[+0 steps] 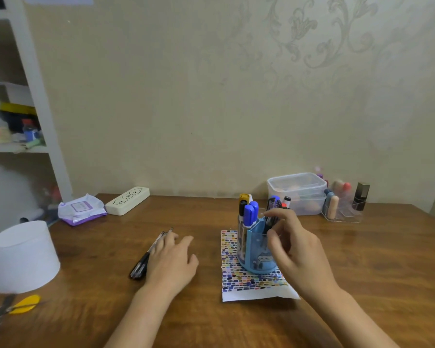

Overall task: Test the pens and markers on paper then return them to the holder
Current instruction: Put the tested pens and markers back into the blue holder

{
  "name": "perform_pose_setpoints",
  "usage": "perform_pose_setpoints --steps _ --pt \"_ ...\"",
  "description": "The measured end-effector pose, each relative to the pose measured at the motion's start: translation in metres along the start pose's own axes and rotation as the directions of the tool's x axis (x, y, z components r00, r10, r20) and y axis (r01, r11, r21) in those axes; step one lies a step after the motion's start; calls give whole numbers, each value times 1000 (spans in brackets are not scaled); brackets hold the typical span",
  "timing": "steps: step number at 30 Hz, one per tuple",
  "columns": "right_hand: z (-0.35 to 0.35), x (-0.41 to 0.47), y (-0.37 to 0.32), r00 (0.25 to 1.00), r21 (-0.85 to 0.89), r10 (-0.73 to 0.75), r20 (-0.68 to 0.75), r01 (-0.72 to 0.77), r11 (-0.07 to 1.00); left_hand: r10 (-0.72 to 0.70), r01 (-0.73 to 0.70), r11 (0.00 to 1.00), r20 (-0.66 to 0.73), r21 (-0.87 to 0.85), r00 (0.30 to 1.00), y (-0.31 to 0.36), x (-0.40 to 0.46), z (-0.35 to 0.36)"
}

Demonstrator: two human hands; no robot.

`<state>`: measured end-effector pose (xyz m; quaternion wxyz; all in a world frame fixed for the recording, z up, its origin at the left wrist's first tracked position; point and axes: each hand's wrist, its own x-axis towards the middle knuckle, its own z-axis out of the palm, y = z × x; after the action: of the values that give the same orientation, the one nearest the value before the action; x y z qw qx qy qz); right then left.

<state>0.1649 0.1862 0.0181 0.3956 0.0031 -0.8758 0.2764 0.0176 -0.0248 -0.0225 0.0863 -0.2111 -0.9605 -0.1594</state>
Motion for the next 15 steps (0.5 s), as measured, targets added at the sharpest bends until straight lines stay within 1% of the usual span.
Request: perform_pose_setpoints --steps 3,6,9,10,12,13,15 --pt "4 -3 -2 999 9 -11 43 11 1000 -38 37 999 53 12 998 -1 0 1" --pt "6 -4 -3 999 15 -21 48 20 1000 -37 35 999 55 28 998 0 0 1" --pt "5 -3 -3 999 6 -12 51 12 1000 -20 20 1000 60 -2 998 2 -1 2" --pt "5 -3 -3 999 4 -8 53 8 1000 -8 9 1000 48 -25 999 3 -1 2" --pt "5 -3 -4 998 2 0 59 0 1000 12 -13 998 -18 -65 1000 5 -1 0" --pt "5 -3 -4 998 3 4 63 -4 1000 16 -20 997 -58 -70 998 6 -1 -1" --pt "5 -3 -4 998 4 5 68 -6 1000 7 -12 998 -84 -64 996 5 -1 -3"
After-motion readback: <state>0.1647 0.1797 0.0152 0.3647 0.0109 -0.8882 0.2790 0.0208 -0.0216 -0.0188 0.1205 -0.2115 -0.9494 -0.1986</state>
